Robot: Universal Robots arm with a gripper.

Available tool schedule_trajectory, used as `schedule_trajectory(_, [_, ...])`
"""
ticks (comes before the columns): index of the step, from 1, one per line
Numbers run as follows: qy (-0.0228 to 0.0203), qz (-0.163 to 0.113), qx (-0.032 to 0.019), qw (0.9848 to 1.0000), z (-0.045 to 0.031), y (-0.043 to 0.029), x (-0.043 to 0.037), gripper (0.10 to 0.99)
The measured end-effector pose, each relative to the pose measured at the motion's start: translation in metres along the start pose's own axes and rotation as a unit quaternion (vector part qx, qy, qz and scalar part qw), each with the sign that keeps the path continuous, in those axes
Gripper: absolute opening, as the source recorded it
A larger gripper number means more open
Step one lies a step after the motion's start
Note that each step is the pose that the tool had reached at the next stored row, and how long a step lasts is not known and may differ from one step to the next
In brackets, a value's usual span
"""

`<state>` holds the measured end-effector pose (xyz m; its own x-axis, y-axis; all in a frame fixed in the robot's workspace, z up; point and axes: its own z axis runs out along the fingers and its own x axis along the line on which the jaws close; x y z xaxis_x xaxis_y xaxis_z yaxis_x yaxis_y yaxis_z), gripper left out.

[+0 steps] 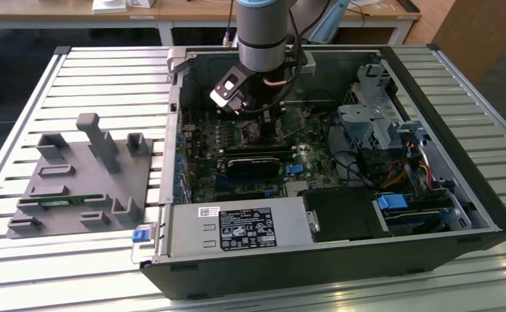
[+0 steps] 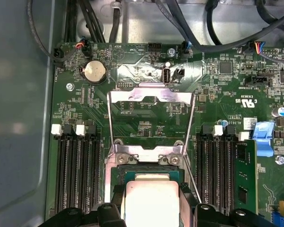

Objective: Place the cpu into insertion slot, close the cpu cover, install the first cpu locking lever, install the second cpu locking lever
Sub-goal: 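Place the cpu into insertion slot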

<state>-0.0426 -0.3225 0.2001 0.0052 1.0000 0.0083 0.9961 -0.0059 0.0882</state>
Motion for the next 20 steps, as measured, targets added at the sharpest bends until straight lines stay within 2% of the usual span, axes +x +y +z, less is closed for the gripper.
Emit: schedule_trajectory(20, [-0.0003, 0.004, 0.0008, 1.0, 0.0068, -0.0006, 0.0024, 0.537])
